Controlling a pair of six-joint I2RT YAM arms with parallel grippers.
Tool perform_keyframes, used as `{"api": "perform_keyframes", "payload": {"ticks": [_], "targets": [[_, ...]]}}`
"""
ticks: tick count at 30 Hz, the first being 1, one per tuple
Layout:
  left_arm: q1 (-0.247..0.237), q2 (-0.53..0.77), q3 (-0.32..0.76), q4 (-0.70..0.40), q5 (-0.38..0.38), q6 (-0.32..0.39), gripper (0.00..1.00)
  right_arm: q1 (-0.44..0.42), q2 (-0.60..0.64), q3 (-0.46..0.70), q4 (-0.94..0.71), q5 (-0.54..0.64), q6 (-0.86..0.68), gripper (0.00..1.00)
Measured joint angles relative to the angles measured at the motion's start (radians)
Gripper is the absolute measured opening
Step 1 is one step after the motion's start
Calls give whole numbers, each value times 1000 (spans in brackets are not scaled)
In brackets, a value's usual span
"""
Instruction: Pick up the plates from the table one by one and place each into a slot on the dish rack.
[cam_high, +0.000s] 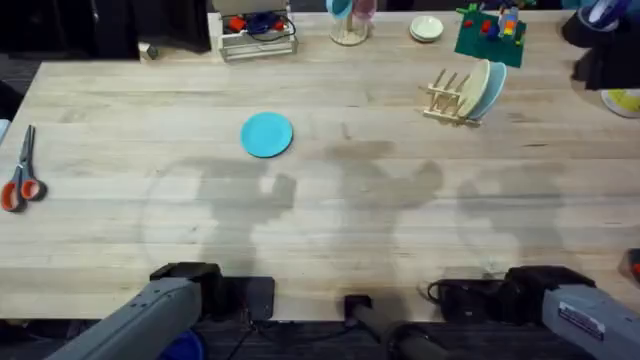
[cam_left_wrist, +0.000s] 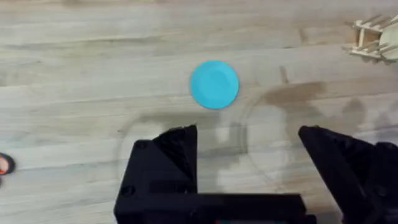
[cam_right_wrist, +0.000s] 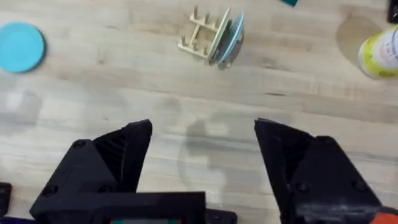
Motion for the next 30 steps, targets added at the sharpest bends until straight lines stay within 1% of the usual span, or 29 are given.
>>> {"api": "perform_keyframes", "payload": {"ticks": [6,17,18,20,21,23,24,25,30], "targets": [[0,12,32,-4,5,13,993,0,46,2,-7,0,0,993],[0,12,34,-40,5,29,991,0,47,4,-9,0,0,993],[0,12,34,-47,5,29,889,0,47,4,-9,0,0,993],[0,12,34,-48,5,30,584,0,47,4,-9,0,0,994],[0,12,34,-47,6,30,396,0,47,4,-9,0,0,994],[0,12,34,-43,15,31,109,0,47,4,-4,0,0,994],[0,12,34,-40,22,35,64,0,47,4,-1,0,0,994],[0,12,34,-39,32,36,50,0,47,4,5,0,0,994],[0,12,34,-39,75,35,42,0,47,4,15,0,0,995]]}}
